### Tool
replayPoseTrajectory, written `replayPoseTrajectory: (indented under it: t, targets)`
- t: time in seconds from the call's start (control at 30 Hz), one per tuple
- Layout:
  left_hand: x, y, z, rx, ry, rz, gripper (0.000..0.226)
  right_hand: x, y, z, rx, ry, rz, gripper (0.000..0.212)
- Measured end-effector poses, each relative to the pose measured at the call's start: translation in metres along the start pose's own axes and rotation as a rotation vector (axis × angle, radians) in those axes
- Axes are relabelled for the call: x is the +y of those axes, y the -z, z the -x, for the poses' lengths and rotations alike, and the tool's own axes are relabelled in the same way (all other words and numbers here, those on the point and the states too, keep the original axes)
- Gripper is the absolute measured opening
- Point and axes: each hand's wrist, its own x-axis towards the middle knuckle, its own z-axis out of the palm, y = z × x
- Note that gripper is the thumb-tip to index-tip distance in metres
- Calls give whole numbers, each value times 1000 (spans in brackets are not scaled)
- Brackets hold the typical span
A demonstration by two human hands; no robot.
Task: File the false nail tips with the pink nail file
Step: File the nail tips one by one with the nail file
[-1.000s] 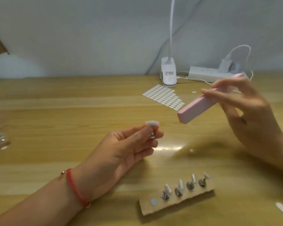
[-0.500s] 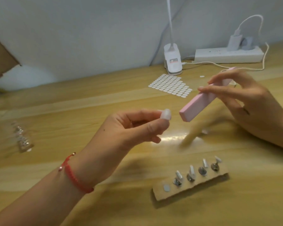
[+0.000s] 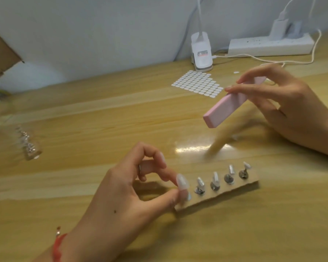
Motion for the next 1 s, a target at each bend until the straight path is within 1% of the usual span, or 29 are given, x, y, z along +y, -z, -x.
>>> replayPoseTrajectory:
  t: [0.1, 0.23, 0.3, 0.4, 0.53, 0.67, 0.83, 1.0]
  targets:
    - [1, -2, 1, -2, -145, -191, 38, 0, 0, 0, -1, 2, -4, 38]
    - [-2, -2, 4, -20, -224, -301, 46, 1, -1, 0, -8, 3, -8, 41]
    - [-2, -4, 3, -20, -201, -289, 50, 0, -1, 0, -9, 3, -14, 41]
    - [-4, -6, -5, -28, -189, -255, 46, 0, 0, -1, -12, 4, -19, 44]
    - [-4, -5, -25, -80, -198, -310, 44, 0, 1, -1, -17, 1, -27, 46]
    - [-2, -9, -39, -109, -228, -371, 37, -1, 1, 0, -18, -12, -35, 47]
    - [1, -13, -49, -97, -310, -416, 18, -1, 2, 0, -11, -27, -51, 48]
    - [9, -12, -51, -90, -488, -588, 14, -2, 1, -1, -16, -18, -58, 47]
